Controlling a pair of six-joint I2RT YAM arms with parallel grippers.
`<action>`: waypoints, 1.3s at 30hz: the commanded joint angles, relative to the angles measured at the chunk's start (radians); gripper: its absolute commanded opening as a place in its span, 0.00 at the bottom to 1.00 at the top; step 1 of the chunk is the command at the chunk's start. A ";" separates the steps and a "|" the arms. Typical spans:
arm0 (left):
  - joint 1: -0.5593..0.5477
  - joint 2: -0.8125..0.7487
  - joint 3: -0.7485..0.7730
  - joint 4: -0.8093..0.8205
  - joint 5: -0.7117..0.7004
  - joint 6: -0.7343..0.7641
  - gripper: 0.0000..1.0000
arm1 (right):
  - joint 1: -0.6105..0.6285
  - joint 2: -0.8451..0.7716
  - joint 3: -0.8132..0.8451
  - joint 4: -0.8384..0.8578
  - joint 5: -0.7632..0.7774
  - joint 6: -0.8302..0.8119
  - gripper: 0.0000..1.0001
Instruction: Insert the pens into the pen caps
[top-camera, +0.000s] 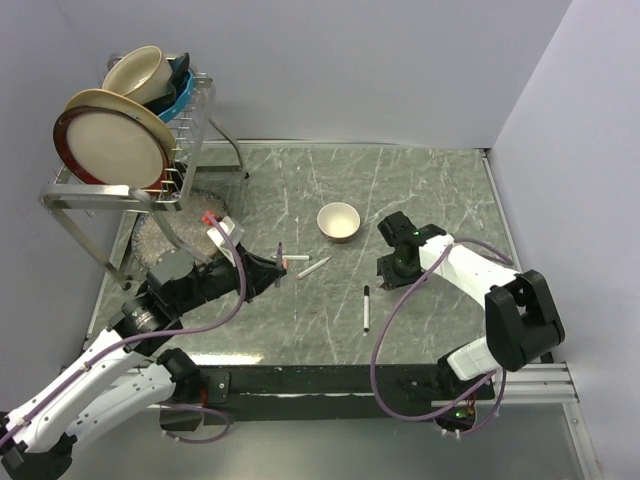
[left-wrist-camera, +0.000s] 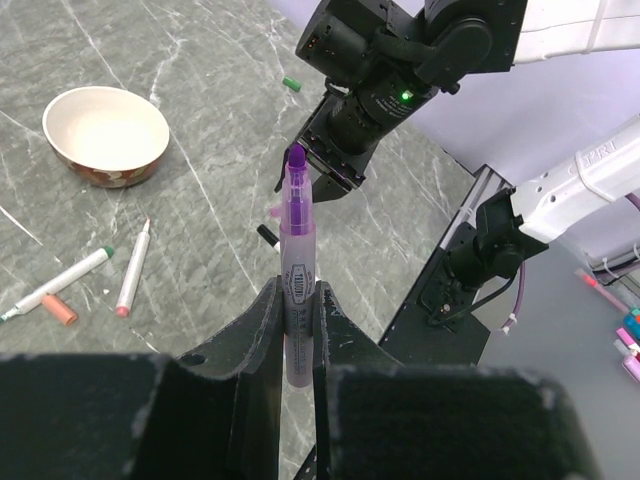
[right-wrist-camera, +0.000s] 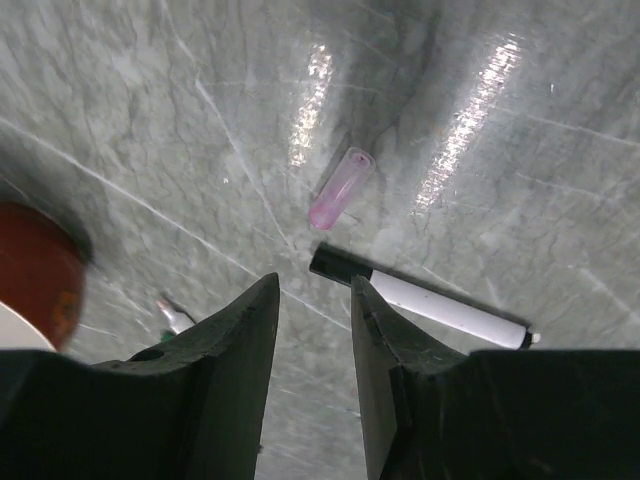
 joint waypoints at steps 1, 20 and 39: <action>-0.001 -0.003 0.002 0.031 0.025 0.019 0.01 | -0.018 0.007 0.025 -0.044 0.027 0.130 0.43; -0.001 -0.003 0.003 0.031 0.034 0.022 0.01 | -0.066 0.116 -0.013 0.006 0.023 0.150 0.45; -0.001 0.009 0.004 0.030 0.027 0.024 0.01 | -0.066 0.204 -0.045 -0.005 0.074 0.135 0.18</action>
